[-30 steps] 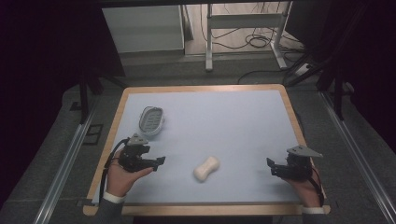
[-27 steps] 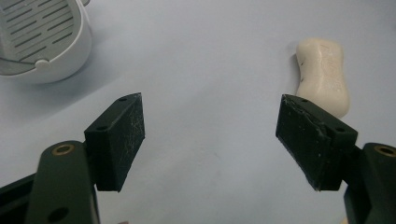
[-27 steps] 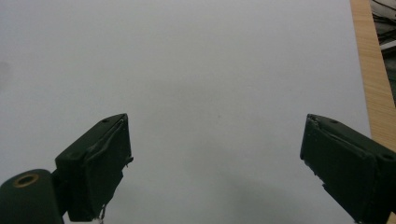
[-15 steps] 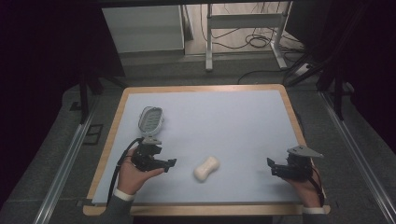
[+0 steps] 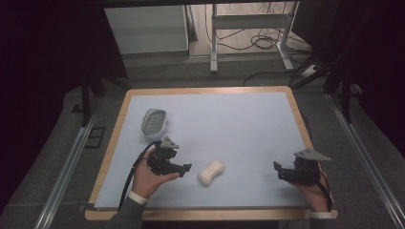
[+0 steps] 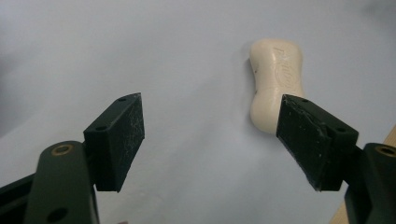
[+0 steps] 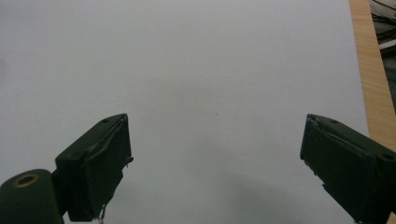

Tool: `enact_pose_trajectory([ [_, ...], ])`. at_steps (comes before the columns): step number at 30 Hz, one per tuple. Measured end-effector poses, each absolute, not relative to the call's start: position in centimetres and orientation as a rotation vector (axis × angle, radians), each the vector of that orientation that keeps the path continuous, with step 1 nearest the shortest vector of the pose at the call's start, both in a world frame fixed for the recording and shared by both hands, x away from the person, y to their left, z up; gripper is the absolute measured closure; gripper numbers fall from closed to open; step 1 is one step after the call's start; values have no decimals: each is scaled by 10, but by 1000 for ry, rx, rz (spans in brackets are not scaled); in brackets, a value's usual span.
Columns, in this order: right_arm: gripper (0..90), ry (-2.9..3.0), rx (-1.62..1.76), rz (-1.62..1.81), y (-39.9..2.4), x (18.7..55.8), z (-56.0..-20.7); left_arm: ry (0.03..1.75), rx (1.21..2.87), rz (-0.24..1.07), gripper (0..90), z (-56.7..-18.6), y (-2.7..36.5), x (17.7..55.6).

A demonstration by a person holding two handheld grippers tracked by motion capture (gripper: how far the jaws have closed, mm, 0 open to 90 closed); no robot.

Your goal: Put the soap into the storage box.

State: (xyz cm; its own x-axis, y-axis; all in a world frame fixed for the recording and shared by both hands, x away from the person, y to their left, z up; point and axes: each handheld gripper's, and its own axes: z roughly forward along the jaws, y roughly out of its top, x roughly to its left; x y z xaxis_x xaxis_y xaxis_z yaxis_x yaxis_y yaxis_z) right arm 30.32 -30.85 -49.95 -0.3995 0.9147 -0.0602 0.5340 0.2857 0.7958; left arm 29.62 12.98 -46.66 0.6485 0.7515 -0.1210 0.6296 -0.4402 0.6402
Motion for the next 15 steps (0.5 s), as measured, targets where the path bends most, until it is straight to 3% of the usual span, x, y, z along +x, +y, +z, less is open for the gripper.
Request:
enact_pose_trajectory([
  [15, 84, 2044, 1291, 970, -310, 303, -500, 1038, 2258, 204, 222, -476, 104, 302],
])
